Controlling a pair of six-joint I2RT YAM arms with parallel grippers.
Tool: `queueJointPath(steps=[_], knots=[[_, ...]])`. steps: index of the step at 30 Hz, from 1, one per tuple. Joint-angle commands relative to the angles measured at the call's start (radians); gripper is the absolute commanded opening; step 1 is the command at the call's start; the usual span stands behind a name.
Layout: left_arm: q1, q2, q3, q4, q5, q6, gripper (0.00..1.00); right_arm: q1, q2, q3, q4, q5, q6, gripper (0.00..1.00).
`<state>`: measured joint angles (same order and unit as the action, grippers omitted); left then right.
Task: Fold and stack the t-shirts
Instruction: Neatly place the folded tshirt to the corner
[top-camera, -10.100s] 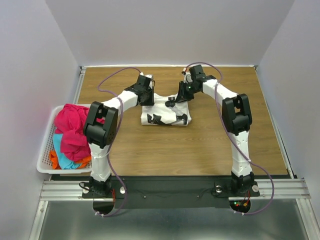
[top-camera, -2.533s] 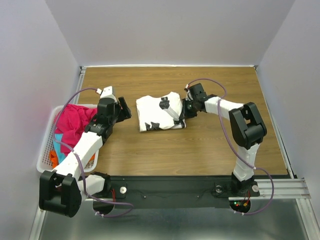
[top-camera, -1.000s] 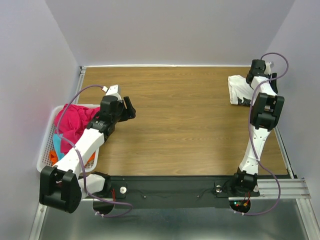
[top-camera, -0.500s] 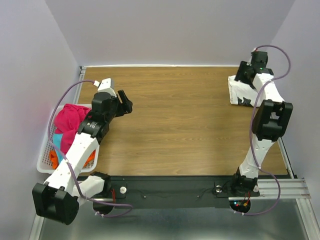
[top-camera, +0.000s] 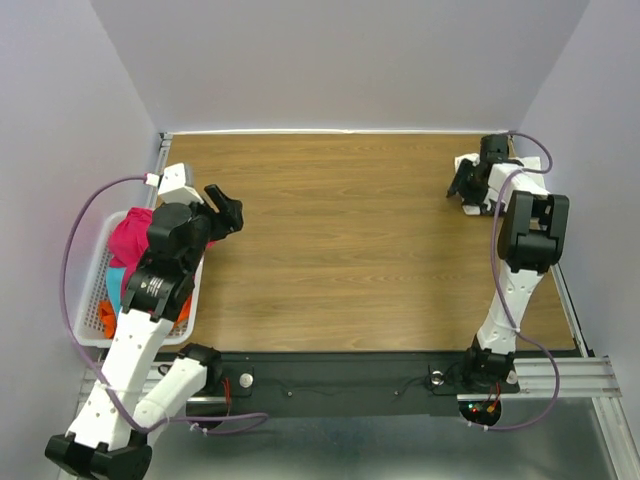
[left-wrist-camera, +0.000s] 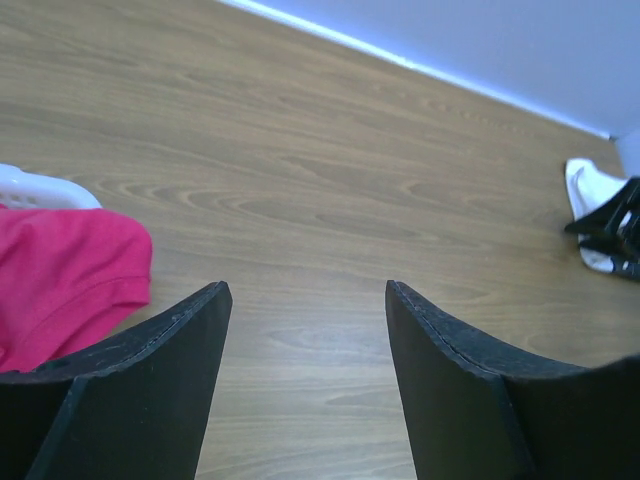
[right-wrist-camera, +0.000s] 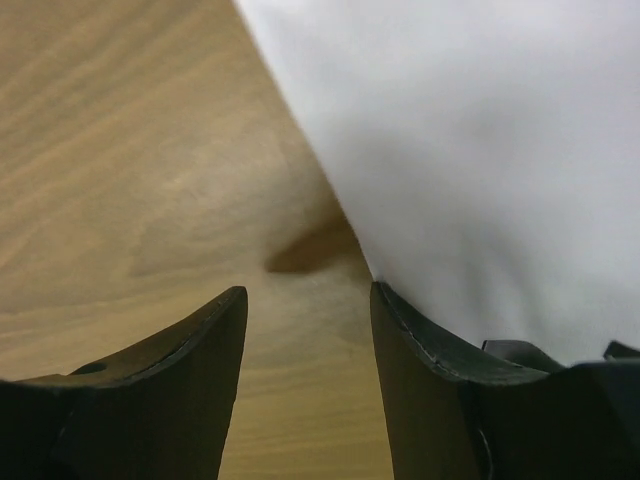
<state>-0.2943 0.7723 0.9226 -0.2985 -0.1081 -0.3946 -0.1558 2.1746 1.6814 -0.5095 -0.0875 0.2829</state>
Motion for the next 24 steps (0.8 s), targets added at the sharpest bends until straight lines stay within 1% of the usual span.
queueJointPath(steps=[1, 2, 3, 4, 7, 8, 9, 10, 11, 12, 14, 15, 16, 17, 18, 19, 20, 21, 22, 23, 24], knots=[[0.004, -0.056, 0.051, -0.028, -0.086, 0.014, 0.75, -0.022, -0.117, -0.104, -0.012, 0.133, 0.042, 0.58], [0.004, -0.067, 0.051, -0.03, -0.099, 0.019, 0.74, -0.022, -0.168, -0.124, -0.014, 0.161, 0.039, 0.59], [0.004, -0.074, 0.053, -0.031, -0.11, 0.022, 0.75, -0.022, -0.197, -0.138, -0.015, 0.154, 0.026, 0.59], [0.003, -0.099, 0.053, -0.033, -0.135, 0.028, 0.75, -0.022, -0.269, -0.169, -0.015, 0.135, 0.018, 0.59], [0.004, -0.142, 0.047, -0.022, -0.175, 0.031, 0.74, -0.022, -0.372, -0.198, -0.024, 0.128, 0.019, 0.61], [0.004, -0.154, 0.044, -0.01, -0.211, 0.031, 0.75, -0.022, -0.406, -0.204, -0.038, 0.108, 0.021, 0.62], [0.004, -0.168, 0.036, -0.002, -0.228, 0.033, 0.75, -0.022, -0.482, -0.215, -0.044, 0.095, 0.021, 0.63], [0.003, -0.192, 0.035, 0.015, -0.269, 0.033, 0.75, -0.022, -0.521, -0.219, -0.055, 0.06, 0.021, 0.64], [0.003, -0.203, 0.036, 0.021, -0.292, 0.04, 0.75, -0.022, -0.606, -0.224, -0.063, 0.054, 0.027, 0.65], [0.003, -0.214, 0.038, 0.027, -0.318, 0.048, 0.75, -0.022, -0.646, -0.224, -0.069, 0.051, 0.029, 0.66], [0.003, -0.246, 0.042, 0.061, -0.381, 0.077, 0.75, -0.022, -0.741, -0.233, -0.083, 0.081, 0.035, 0.77], [0.004, -0.267, 0.048, 0.091, -0.43, 0.107, 0.75, -0.022, -0.836, -0.248, -0.084, 0.112, 0.041, 0.89], [0.003, -0.278, 0.05, 0.107, -0.448, 0.128, 0.75, -0.022, -0.893, -0.261, -0.08, 0.159, 0.039, 0.96], [0.003, -0.291, 0.048, 0.122, -0.464, 0.146, 0.75, -0.022, -0.939, -0.267, -0.08, 0.184, 0.038, 1.0], [0.003, -0.301, 0.045, 0.137, -0.478, 0.164, 0.75, -0.022, -0.981, -0.273, -0.08, 0.201, 0.026, 1.0], [0.003, -0.323, 0.045, 0.168, -0.498, 0.207, 0.75, -0.018, -1.066, -0.29, -0.081, 0.216, 0.022, 1.0], [0.003, -0.332, 0.044, 0.182, -0.502, 0.229, 0.76, -0.01, -1.105, -0.304, -0.081, 0.248, 0.018, 1.0], [0.001, -0.34, 0.041, 0.196, -0.508, 0.258, 0.79, -0.005, -1.151, -0.325, -0.083, 0.256, 0.018, 1.0], [0.003, -0.346, 0.044, 0.22, -0.531, 0.301, 0.85, 0.011, -1.186, -0.356, -0.081, 0.27, 0.013, 1.0], [0.001, -0.349, 0.045, 0.231, -0.544, 0.325, 0.91, 0.022, -1.261, -0.374, -0.081, 0.287, 0.003, 1.0], [0.003, -0.35, 0.05, 0.243, -0.559, 0.35, 0.92, 0.042, -1.295, -0.387, -0.081, 0.299, -0.005, 1.0]])
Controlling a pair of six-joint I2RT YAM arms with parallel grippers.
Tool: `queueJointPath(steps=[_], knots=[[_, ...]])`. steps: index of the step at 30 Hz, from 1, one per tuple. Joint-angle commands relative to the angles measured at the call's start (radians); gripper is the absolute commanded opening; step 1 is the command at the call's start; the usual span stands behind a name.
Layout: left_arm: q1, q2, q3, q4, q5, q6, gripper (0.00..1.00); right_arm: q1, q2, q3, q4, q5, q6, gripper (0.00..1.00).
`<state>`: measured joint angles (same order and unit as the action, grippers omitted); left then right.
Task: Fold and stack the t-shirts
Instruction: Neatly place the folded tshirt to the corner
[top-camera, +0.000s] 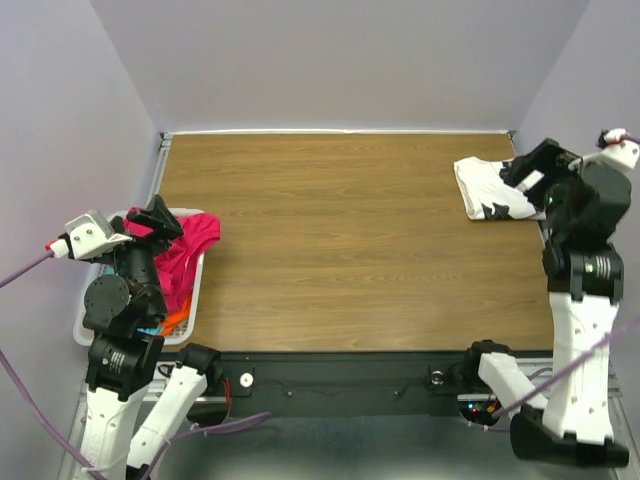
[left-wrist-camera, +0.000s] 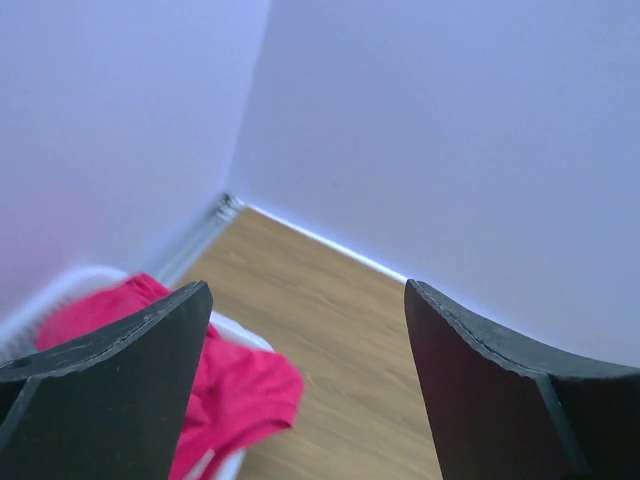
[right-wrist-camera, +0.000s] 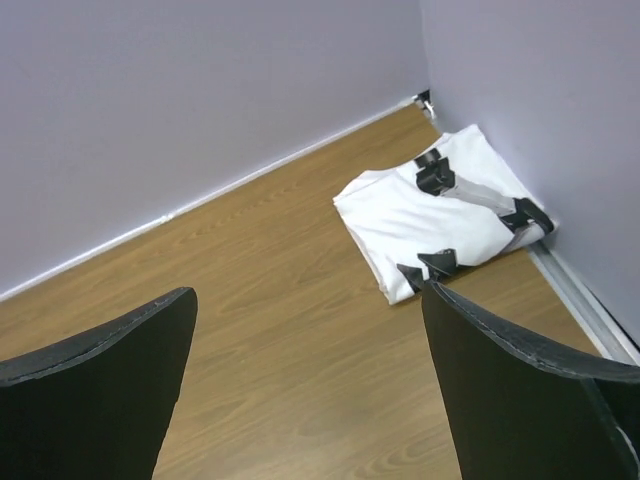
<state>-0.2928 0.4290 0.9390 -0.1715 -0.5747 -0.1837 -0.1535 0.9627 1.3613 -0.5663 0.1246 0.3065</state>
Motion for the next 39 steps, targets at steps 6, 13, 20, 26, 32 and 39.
queueJointPath(steps=[6, 13, 20, 26, 32, 39], knots=[[0.001, -0.016, 0.02, 0.263, -0.177, 0.288, 0.99, 0.054, -0.41, -0.22, 0.052, 0.21, -0.073, 1.0], [0.0, 0.002, -0.011, 0.349, -0.157, 0.216, 0.99, 0.055, -0.549, -0.249, 0.141, 0.221, -0.167, 1.0], [0.001, 0.042, -0.028, 0.363, -0.131, 0.093, 0.99, 0.055, -0.521, -0.245, 0.143, 0.149, -0.167, 1.0], [0.001, 0.07, -0.057, 0.38, -0.096, 0.035, 0.99, 0.054, -0.501, -0.257, 0.151, 0.107, -0.147, 1.0], [0.0, 0.083, -0.089, 0.362, -0.056, -0.016, 0.99, 0.054, -0.478, -0.263, 0.161, 0.084, -0.138, 1.0], [0.0, 0.114, -0.098, 0.354, -0.016, -0.06, 0.99, 0.055, -0.463, -0.265, 0.174, 0.069, -0.132, 1.0]])
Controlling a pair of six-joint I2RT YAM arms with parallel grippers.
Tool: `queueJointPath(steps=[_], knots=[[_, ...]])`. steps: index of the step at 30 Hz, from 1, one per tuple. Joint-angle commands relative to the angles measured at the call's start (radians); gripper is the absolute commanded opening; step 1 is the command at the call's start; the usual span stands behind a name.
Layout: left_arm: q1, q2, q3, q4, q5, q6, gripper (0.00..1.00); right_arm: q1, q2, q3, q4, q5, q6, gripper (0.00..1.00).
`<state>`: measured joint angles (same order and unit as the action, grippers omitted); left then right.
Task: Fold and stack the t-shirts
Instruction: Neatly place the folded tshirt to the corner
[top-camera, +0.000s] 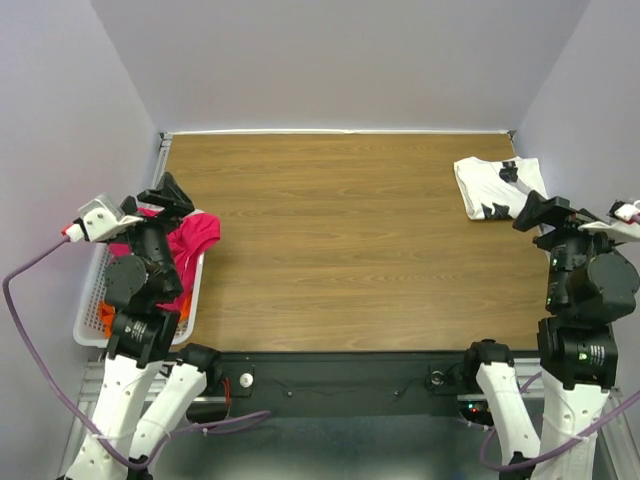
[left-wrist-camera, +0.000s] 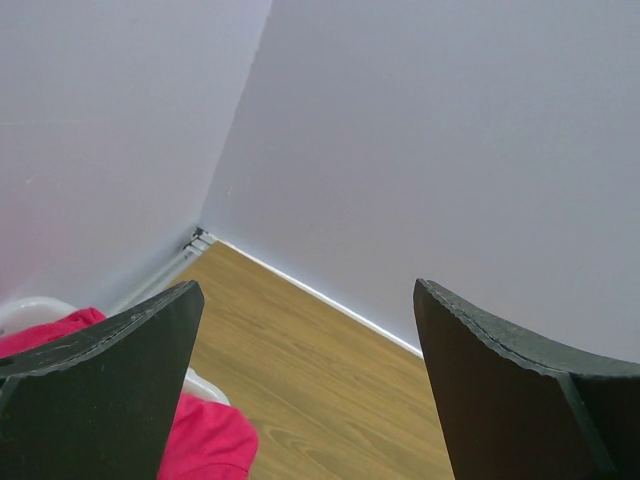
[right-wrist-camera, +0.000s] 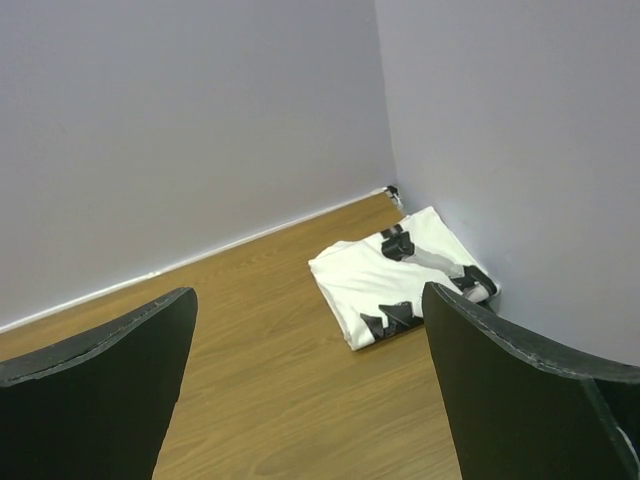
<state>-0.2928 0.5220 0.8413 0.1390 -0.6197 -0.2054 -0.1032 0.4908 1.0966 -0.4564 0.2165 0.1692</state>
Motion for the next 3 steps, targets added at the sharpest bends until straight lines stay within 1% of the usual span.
queueJointPath(steps=[1, 3], knots=[[0.001, 0.027, -0.002, 0.043, 0.035, -0.051, 0.99, 0.005, 0.009, 0.002, 0.064, -0.028, 0.004, 1.0], [0.0, 0.029, -0.005, 0.043, 0.043, -0.061, 0.99, 0.003, 0.012, 0.0, 0.067, -0.031, 0.01, 1.0]])
